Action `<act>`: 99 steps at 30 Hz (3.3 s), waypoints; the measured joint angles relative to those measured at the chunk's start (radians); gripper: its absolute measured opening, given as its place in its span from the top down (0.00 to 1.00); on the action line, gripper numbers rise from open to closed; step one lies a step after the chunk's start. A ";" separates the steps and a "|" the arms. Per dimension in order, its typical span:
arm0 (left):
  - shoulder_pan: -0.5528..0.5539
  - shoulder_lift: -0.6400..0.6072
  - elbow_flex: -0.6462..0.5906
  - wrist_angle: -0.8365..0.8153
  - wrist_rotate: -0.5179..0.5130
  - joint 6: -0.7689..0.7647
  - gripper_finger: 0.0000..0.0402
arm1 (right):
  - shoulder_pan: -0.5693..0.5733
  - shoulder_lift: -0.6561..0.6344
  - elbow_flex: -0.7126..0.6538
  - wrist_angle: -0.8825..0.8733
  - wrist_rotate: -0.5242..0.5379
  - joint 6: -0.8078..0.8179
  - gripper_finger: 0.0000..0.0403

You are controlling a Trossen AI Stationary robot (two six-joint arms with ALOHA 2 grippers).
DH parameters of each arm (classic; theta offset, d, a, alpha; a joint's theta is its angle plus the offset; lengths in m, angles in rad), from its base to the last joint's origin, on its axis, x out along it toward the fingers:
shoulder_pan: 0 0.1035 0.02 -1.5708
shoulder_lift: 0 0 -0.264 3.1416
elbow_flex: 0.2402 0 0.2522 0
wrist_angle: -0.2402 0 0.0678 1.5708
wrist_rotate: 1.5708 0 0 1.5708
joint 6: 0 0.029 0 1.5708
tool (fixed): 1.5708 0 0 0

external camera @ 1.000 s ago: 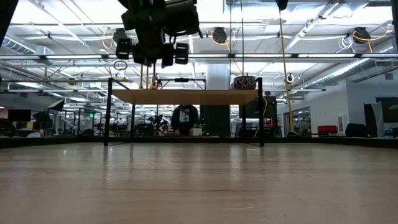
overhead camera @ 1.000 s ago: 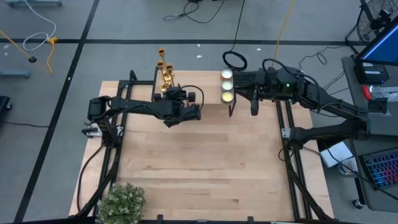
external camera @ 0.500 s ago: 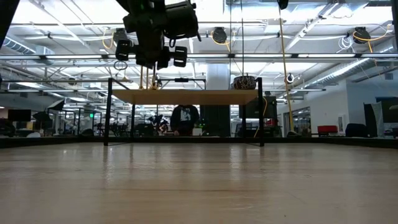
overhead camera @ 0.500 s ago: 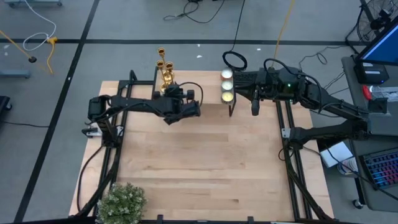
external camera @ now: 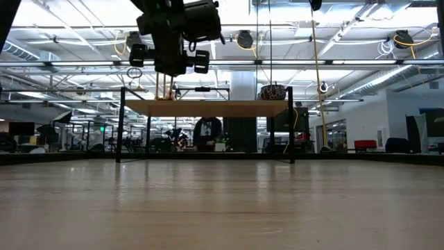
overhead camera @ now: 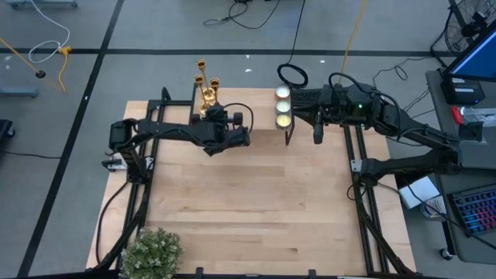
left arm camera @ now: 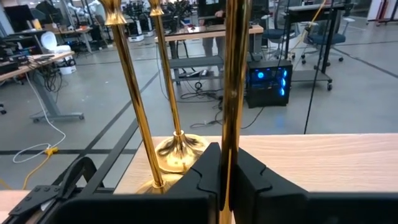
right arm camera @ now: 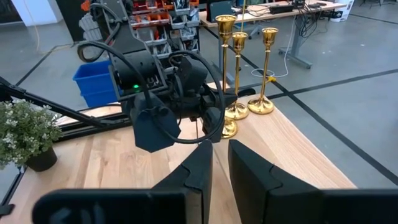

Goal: Pick & Place candle stick holders
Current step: Put the gold candle holder on the shelf aligned with the other gold candle holders

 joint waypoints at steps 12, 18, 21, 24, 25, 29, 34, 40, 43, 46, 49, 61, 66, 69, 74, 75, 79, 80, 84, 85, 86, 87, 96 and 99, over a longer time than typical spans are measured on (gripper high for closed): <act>-0.033 -0.002 0.000 -0.100 0.045 -0.142 0.97 | 0.000 0.000 0.000 -0.040 0.000 -0.032 0.88; -0.045 -0.002 0.000 -0.216 0.045 -0.260 0.97 | 0.000 0.000 0.000 -0.037 0.003 -0.037 0.88; -0.048 -0.002 0.000 -0.232 0.045 -0.276 0.97 | 0.000 0.000 0.000 -0.036 0.004 -0.037 0.88; -0.053 -0.002 0.000 -0.235 0.042 -0.281 0.97 | 0.000 0.000 0.000 -0.036 0.004 -0.037 0.88; -0.054 -0.001 0.000 -0.236 0.041 -0.284 0.97 | 0.000 0.000 0.000 -0.036 0.004 -0.037 0.88; -0.056 -0.015 -0.001 -0.269 0.054 -0.312 0.97 | 0.000 0.000 0.000 -0.036 0.005 -0.034 0.88; -0.057 -0.052 -0.004 -0.357 0.057 -0.358 0.97 | 0.000 0.000 0.000 -0.036 0.005 -0.026 0.88; -0.057 -0.061 -0.006 -0.458 0.056 -0.454 0.97 | 0.000 0.000 0.000 -0.021 0.005 -0.014 0.88; -0.057 -0.061 -0.006 -0.497 0.055 -0.500 0.97 | 0.000 0.000 0.000 -0.013 0.005 -0.007 0.88; -0.057 -0.061 -0.006 -0.506 0.046 -0.519 0.97 | 0.000 0.000 0.000 -0.009 0.005 -0.006 0.88; -0.051 -0.061 -0.006 -0.525 0.045 -0.530 0.97 | 0.000 0.000 0.000 -0.005 0.005 -0.006 0.88; -0.035 -0.061 -0.053 -0.546 0.037 -0.603 0.97 | 0.000 0.000 0.000 -0.005 0.004 0.012 0.88; -0.036 -0.063 -0.064 -0.546 0.037 -0.618 0.97 | 0.000 0.000 0.000 0.002 0.004 0.012 0.88; -0.036 -0.063 -0.064 -0.546 0.037 -0.618 0.97 | 0.000 0.000 0.000 0.009 0.004 0.018 0.88; -0.036 -0.063 -0.064 -0.546 0.037 -0.616 0.97 | 0.000 0.000 0.000 0.011 0.004 0.019 0.88; -0.035 -0.063 -0.064 -0.546 0.037 -0.616 0.97 | 0.000 0.000 0.000 0.011 0.004 0.019 0.88; -0.035 -0.063 -0.058 -0.544 0.037 -0.600 0.97 | 0.000 0.000 0.000 0.011 0.004 0.019 0.88; -0.034 -0.063 -0.055 -0.543 0.037 -0.596 0.97 | 0.000 0.000 0.000 0.011 0.004 0.019 0.88; -0.025 -0.063 -0.043 -0.542 0.045 -0.568 0.97 | 0.000 0.000 0.000 0.014 0.002 0.019 0.88; -0.022 -0.063 -0.041 -0.542 0.047 -0.558 0.97 | 0.000 0.000 0.000 0.014 0.002 0.019 0.88; -0.019 -0.063 -0.040 -0.542 0.048 -0.551 0.97 | 0.000 0.000 0.000 0.014 0.001 0.019 0.88; -0.016 -0.063 -0.040 -0.542 0.048 -0.547 0.97 | 0.000 0.000 0.000 0.014 0.001 0.019 0.88; -0.001 -0.063 -0.039 -0.542 0.048 -0.545 0.97 | 0.000 0.000 0.000 0.014 0.001 0.016 0.88; 0.001 -0.063 -0.039 -0.542 0.048 -0.545 0.97 | 0.000 0.000 0.000 0.014 0.001 0.012 0.88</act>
